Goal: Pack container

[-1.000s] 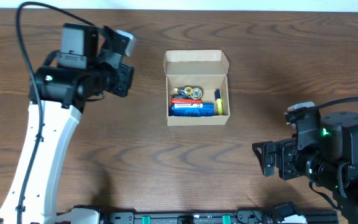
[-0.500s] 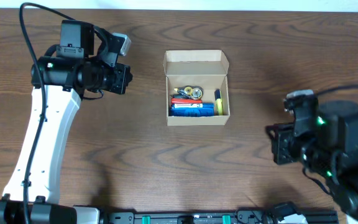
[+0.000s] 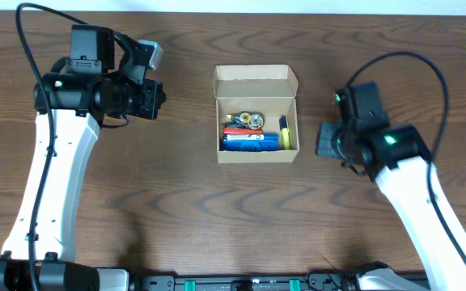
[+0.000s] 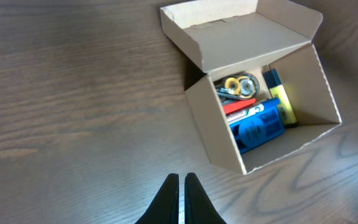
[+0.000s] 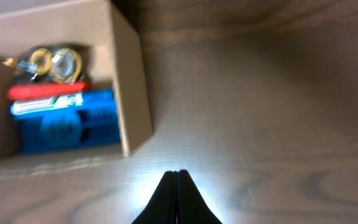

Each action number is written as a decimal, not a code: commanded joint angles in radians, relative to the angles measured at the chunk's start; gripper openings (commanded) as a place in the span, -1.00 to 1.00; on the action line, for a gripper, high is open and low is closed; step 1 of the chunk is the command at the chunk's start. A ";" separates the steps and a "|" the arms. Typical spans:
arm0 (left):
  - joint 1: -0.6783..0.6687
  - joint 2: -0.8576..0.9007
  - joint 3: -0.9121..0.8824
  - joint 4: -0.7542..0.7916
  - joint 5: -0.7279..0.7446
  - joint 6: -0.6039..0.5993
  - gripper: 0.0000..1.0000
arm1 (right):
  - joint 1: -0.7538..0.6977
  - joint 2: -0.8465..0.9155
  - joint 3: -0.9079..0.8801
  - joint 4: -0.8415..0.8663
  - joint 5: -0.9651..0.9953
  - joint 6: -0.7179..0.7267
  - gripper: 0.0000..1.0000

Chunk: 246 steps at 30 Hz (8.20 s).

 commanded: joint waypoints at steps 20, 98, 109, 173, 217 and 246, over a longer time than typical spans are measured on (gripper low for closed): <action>0.018 0.011 0.002 0.006 0.013 -0.003 -0.88 | -0.019 0.439 -0.008 0.417 -0.201 0.043 -0.97; 0.008 0.732 0.080 0.748 0.573 -0.636 -0.89 | -0.151 0.770 0.150 0.989 -0.613 0.290 -0.98; 0.047 0.729 0.083 0.729 0.599 -0.633 -0.89 | -0.153 0.770 0.150 0.986 -0.634 0.289 -0.97; 0.007 0.378 0.083 0.448 0.578 -0.230 -0.89 | -0.197 0.631 0.150 1.181 -1.096 0.157 -0.97; -0.287 0.241 -0.162 0.080 0.126 -0.110 -0.88 | -0.026 0.349 0.012 0.352 -0.472 -0.194 -0.97; -0.280 -0.246 -0.161 0.000 0.049 -0.108 -0.89 | -0.047 0.187 -0.097 0.307 -0.170 -0.010 -0.97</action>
